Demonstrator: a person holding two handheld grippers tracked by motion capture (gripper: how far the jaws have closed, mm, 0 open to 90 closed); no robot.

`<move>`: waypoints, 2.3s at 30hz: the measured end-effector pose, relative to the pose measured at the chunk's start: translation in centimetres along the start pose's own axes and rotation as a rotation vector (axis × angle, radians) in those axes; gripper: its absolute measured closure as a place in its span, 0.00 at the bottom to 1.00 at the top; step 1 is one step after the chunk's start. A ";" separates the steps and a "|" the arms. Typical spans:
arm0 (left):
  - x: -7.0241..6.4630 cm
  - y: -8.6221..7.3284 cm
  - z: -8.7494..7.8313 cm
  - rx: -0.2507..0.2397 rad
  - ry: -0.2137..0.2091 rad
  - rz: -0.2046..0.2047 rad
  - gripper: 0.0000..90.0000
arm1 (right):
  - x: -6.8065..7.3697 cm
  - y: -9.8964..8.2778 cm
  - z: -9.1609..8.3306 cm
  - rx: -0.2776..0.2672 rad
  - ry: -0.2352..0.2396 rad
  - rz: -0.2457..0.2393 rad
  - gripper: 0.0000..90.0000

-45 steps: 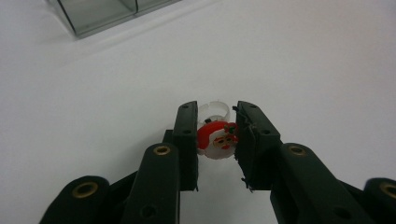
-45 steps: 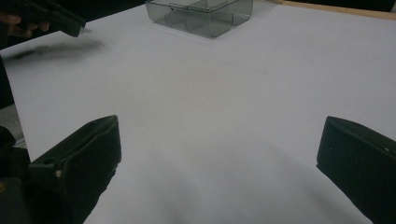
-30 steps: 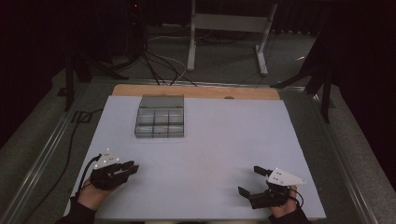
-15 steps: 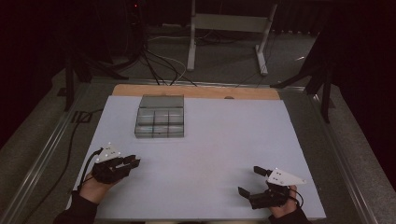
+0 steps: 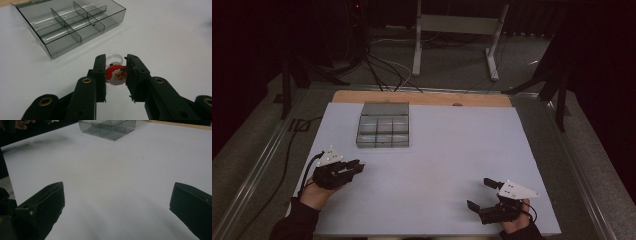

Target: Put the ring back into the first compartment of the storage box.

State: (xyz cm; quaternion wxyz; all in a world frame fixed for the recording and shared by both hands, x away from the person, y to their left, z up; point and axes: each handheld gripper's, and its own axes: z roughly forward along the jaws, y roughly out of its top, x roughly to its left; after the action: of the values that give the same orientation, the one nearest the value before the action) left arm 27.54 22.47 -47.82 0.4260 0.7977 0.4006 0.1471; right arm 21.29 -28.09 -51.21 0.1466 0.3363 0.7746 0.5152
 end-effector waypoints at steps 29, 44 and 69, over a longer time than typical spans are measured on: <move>0.3 4.0 1.8 -0.053 -0.004 0.035 0.80 | 0.0 -0.1 0.0 0.007 -0.001 -0.001 0.00; 0.8 5.0 2.5 -0.067 0.003 0.038 0.80 | 0.0 -0.1 0.0 0.009 -0.001 -0.001 0.00; 3.9 7.6 4.4 -0.058 0.021 0.025 0.80 | 0.1 -0.1 0.2 0.015 0.003 0.005 0.00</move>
State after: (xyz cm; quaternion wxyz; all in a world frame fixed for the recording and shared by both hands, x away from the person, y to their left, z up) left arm 36.42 20.57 -44.83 0.4429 0.7883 0.3907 0.1724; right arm 21.26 -27.91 -51.39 0.1419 0.3385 0.7779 0.5101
